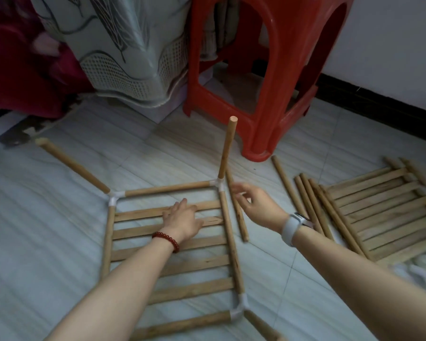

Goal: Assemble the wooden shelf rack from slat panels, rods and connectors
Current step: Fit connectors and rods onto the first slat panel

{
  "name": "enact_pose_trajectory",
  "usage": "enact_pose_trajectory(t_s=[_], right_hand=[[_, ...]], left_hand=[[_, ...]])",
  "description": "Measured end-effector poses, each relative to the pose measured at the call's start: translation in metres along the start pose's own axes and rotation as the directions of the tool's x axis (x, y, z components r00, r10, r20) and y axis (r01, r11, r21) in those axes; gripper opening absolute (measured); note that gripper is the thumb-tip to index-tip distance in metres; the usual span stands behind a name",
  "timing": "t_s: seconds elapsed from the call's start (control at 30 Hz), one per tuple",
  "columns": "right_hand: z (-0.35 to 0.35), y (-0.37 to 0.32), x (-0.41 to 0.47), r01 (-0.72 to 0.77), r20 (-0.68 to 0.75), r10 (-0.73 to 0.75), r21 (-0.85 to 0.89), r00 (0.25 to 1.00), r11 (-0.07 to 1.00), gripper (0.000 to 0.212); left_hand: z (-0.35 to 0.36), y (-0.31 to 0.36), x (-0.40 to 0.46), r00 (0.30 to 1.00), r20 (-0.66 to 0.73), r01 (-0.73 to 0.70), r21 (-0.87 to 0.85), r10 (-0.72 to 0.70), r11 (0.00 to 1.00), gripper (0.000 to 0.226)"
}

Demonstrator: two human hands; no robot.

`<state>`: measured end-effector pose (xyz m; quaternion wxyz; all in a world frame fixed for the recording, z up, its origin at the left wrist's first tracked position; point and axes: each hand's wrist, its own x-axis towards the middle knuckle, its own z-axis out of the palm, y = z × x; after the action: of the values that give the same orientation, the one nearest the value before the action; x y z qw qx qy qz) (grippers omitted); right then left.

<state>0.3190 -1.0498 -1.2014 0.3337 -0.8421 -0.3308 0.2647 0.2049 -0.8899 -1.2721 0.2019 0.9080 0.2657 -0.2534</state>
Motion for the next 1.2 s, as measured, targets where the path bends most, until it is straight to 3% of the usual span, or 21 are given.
enact_pose_trajectory(t_s=[0.13, 0.23, 0.3, 0.37, 0.4, 0.5, 0.6, 0.77, 0.9, 0.97, 1.07, 1.13, 1.2], right_hand=[[-0.02, -0.015, -0.065, -0.045, 0.253, 0.054, -0.044, 0.966, 0.998, 0.025], [-0.036, -0.041, -0.11, -0.134, 0.353, 0.091, 0.098, 0.931, 0.986, 0.023], [-0.046, -0.059, -0.144, -0.108, 0.375, 0.028, 0.193, 0.926, 0.975, 0.029], [-0.046, -0.072, -0.176, -0.032, 0.385, -0.017, 0.12, 0.923, 0.992, 0.039], [-0.042, -0.074, -0.189, 0.021, 0.383, -0.021, 0.002, 0.924, 1.0, 0.041], [-0.019, -0.068, -0.216, 0.214, 0.295, -0.096, -0.397, 0.951, 0.893, 0.026], [-0.004, -0.061, -0.225, 0.165, 0.114, -0.126, -0.479, 0.986, 0.862, 0.023], [-0.016, -0.041, -0.226, -0.037, -0.111, -0.007, -0.39, 0.994, 0.92, 0.022], [-0.038, -0.016, -0.234, -0.105, -0.261, 0.064, -0.148, 0.963, 0.983, 0.017], [-0.051, 0.0, -0.245, -0.101, -0.246, 0.096, -0.008, 0.965, 0.995, 0.026], [-0.079, 0.042, -0.265, -0.171, -0.291, 0.174, 0.036, 0.941, 0.985, 0.026], [-0.094, 0.072, -0.277, -0.282, -0.363, 0.267, 0.01, 0.893, 0.959, 0.024], [-0.109, 0.106, -0.287, -0.406, -0.427, 0.377, 0.025, 0.822, 0.914, 0.025]], left_hand=[[-0.034, -0.013, -0.055, 0.984, -0.147, -0.114, -0.094, 0.1, 0.989, 0.045], [-0.04, -0.004, -0.105, 0.944, -0.269, -0.233, -0.138, 0.19, 0.963, 0.038], [-0.031, 0.009, -0.139, 0.913, -0.318, -0.324, -0.18, 0.256, 0.929, 0.033], [-0.016, 0.022, -0.168, 0.9, -0.316, -0.379, -0.225, 0.301, 0.898, 0.032], [-0.008, 0.028, -0.18, 0.896, -0.309, -0.398, -0.238, 0.32, 0.886, 0.032], [0.015, 0.041, -0.207, 0.886, -0.279, -0.436, -0.237, 0.369, 0.868, 0.032], [0.022, 0.054, -0.218, 0.893, -0.257, -0.428, -0.231, 0.369, 0.874, 0.033], [0.018, 0.085, -0.217, 0.87, -0.249, -0.474, -0.183, 0.426, 0.861, 0.035], [0.014, 0.12, -0.214, 0.855, -0.294, -0.503, -0.261, 0.428, 0.824, 0.035], [0.007, 0.142, -0.218, 0.79, -0.478, -0.564, -0.322, 0.384, 0.761, 0.034], [-0.012, 0.195, -0.224, 0.611, -0.661, -0.691, -0.178, 0.435, 0.7, 0.034], [-0.021, 0.232, -0.225, 0.539, -0.623, -0.737, -0.024, 0.566, 0.676, 0.036], [-0.017, 0.273, -0.217, 0.531, -0.502, -0.743, 0.111, 0.682, 0.66, 0.038]])
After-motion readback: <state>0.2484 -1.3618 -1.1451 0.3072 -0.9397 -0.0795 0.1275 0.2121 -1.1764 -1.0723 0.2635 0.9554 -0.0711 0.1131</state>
